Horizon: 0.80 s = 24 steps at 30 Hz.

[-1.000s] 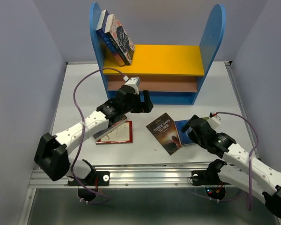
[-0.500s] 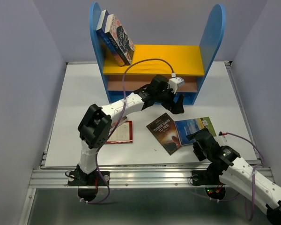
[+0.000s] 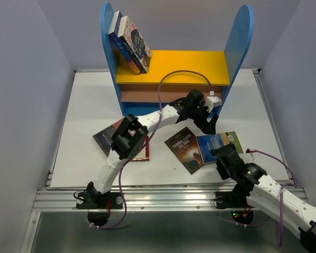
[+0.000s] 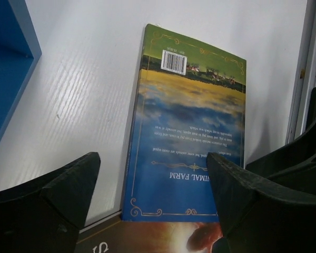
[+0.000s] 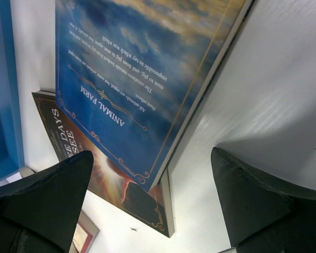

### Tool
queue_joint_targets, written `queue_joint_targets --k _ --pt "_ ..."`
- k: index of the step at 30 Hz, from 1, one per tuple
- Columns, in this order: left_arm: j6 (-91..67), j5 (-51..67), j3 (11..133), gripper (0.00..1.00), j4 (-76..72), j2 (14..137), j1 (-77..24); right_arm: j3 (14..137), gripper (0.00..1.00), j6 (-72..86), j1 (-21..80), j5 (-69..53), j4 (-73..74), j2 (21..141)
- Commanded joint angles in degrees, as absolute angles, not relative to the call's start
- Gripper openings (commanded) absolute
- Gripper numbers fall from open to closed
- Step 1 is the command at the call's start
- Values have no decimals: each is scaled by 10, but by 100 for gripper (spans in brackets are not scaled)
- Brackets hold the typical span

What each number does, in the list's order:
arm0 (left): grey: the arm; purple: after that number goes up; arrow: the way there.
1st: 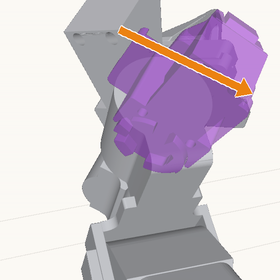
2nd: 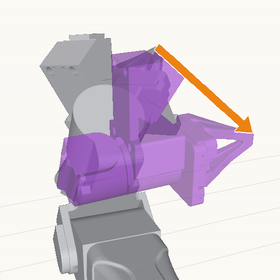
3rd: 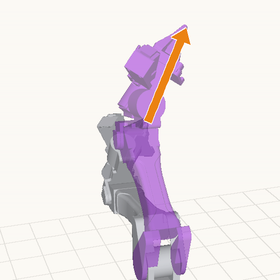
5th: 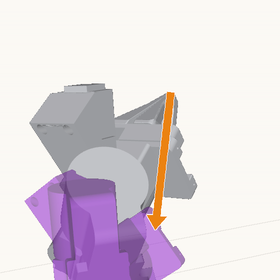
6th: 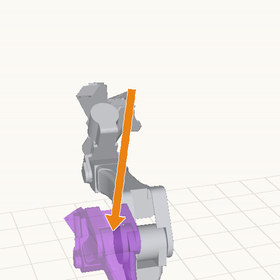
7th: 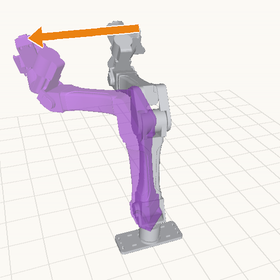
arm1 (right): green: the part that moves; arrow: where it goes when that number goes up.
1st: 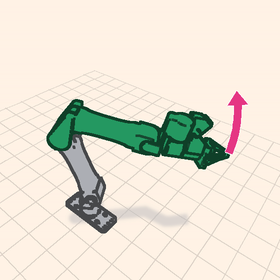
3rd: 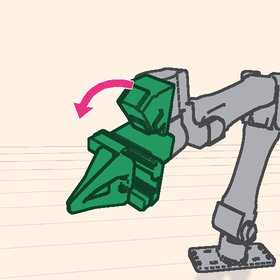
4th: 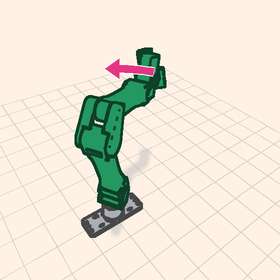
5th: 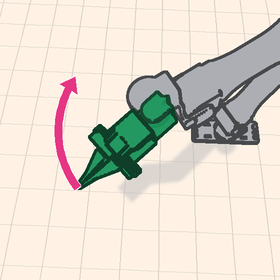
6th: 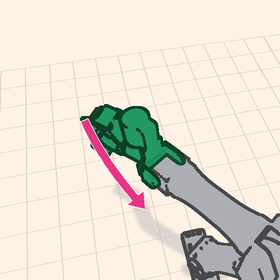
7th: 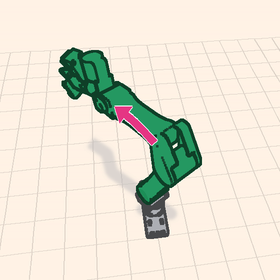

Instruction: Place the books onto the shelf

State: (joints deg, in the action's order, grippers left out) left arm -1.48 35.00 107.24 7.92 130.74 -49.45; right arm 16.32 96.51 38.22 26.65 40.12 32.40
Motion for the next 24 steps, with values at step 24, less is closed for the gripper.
queue_joint_targets --k 24 --pt "-79 410 946 53 49 1332 -504 136 100 1000 361 352 352 394"
